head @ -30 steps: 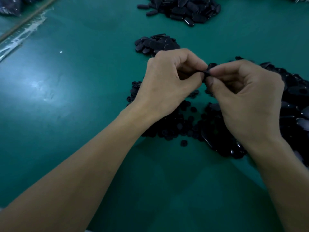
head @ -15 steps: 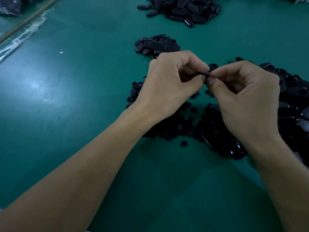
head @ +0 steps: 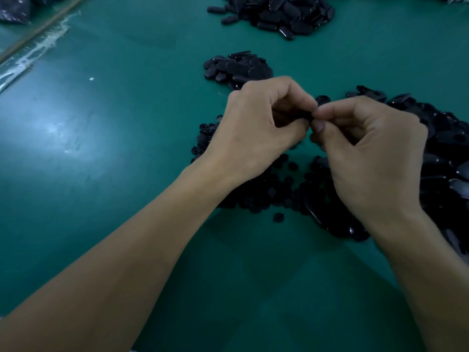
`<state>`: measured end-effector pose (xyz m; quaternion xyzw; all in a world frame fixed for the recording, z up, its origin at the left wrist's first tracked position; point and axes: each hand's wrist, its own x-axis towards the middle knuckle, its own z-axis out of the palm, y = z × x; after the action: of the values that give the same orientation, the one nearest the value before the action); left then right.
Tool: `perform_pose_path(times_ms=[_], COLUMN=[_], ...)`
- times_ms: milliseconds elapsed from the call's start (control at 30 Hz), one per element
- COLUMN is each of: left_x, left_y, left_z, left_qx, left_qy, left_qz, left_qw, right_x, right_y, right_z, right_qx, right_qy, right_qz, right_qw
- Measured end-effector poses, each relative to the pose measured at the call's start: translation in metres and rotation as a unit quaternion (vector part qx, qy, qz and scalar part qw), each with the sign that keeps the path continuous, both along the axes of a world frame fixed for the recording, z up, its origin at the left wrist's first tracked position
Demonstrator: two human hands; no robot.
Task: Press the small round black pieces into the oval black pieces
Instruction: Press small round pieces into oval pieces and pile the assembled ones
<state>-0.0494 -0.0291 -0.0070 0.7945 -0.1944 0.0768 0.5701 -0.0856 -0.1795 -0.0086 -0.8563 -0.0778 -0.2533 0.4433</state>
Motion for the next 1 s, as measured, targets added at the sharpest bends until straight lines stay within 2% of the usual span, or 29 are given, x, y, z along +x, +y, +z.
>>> perform_pose_path(times_ms=[333, 533, 667, 1000], left_x=[0.002, 0.002, 0.003, 0.006], left_y=[0.002, 0.001, 0.001, 0.005], left_z=[-0.001, 0.0, 0.001, 0.002], left_qx=[0.054, 0.021, -0.021, -0.03], left_qy=[-0.052, -0.012, 0.03, 0.071], left_qz=[0.038, 0.015, -0.02, -0.023], left_qw=[0.996, 1.0, 0.999, 0.997], right_x=[-0.002, 0.003, 0.007, 0.011], right_y=[0.003, -0.005, -0.01, -0.017], right_z=[0.003, 0.005, 0.003, 0.002], right_qx=[-0.057, -0.088, -0.021, 0.091], right_qy=[-0.022, -0.036, 0.006, 0.064], right_qz=[0.012, -0.012, 0.028, 0.091], right_qw=[0.998, 0.995, 0.999, 0.99])
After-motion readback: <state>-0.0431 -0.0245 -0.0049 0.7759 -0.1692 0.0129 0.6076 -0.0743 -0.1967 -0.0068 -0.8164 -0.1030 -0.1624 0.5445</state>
